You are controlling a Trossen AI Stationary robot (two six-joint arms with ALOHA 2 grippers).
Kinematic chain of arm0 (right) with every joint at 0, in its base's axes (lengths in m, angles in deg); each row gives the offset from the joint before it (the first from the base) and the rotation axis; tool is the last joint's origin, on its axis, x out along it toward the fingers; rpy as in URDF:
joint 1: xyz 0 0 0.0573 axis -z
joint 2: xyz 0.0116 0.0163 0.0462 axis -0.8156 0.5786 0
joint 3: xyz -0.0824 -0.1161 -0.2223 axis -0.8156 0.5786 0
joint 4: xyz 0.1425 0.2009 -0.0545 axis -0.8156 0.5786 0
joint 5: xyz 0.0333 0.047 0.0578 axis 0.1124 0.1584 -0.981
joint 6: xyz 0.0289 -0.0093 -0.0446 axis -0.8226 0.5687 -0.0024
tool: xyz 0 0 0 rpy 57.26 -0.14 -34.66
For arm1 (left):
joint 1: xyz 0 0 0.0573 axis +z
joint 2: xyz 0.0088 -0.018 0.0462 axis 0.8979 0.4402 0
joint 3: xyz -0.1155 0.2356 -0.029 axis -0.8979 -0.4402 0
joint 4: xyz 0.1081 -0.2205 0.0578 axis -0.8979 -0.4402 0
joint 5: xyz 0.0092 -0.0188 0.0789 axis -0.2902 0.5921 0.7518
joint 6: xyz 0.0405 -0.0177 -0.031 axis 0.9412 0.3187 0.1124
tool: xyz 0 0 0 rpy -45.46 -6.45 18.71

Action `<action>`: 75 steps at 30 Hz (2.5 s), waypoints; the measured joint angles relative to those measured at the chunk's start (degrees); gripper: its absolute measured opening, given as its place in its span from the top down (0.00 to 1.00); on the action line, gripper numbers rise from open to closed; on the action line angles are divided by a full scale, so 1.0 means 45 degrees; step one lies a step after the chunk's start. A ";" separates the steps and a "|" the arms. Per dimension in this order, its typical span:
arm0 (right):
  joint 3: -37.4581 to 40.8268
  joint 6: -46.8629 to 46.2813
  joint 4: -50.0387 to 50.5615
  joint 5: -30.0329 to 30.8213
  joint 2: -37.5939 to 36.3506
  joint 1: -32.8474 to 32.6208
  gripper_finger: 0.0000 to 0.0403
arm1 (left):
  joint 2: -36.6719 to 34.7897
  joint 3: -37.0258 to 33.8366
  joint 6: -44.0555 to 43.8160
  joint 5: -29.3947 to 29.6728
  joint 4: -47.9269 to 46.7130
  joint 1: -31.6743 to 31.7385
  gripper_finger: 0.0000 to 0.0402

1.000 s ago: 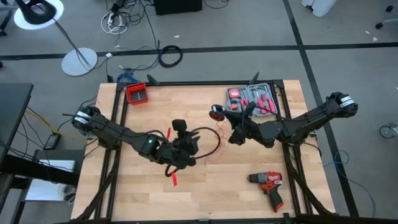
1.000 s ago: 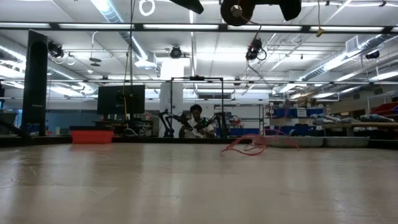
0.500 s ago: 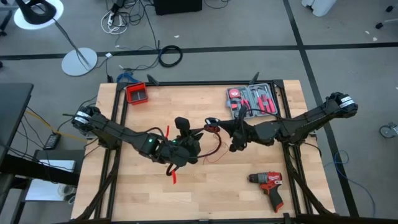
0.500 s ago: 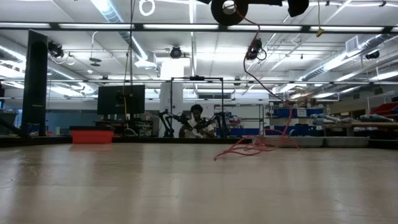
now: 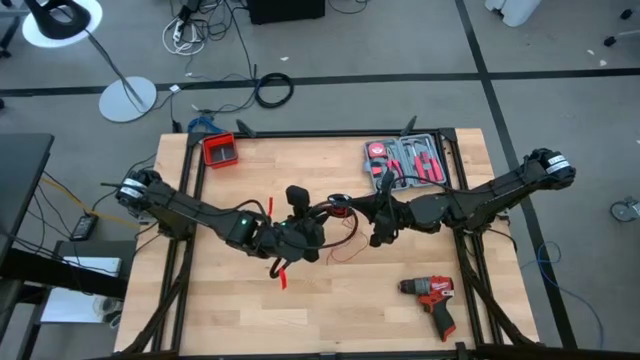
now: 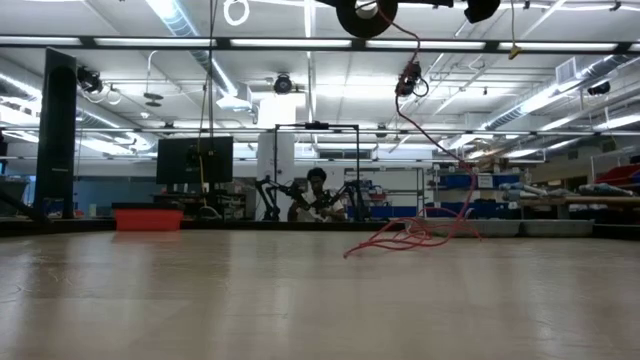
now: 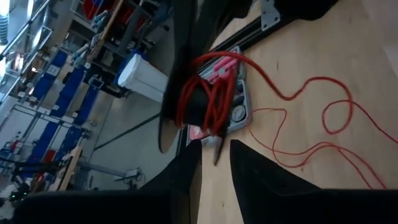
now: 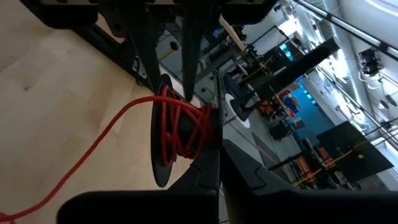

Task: Coil cords
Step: Uncoil the red wire from the black spool

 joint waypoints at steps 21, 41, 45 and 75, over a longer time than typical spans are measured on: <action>0.0000 -0.0024 -0.0291 -0.0330 0.0005 0.0019 0.94 | 0.0010 0.0000 -0.0862 -0.0624 0.0362 0.0383 1.00; -0.0010 -0.3491 0.1401 0.1432 -0.0156 -0.0589 0.75 | 0.0015 0.0000 -0.1768 0.0503 -0.1532 0.0236 1.00; -0.0010 -0.7164 0.2953 -0.1107 0.0338 0.0282 0.75 | 0.0015 0.0000 -0.1768 0.0407 -0.1477 0.0236 1.00; 0.0000 -0.6908 0.4145 -0.4726 0.1457 0.1704 0.76 | 0.0001 -0.0253 0.0142 -0.3155 -0.3289 -0.0400 1.00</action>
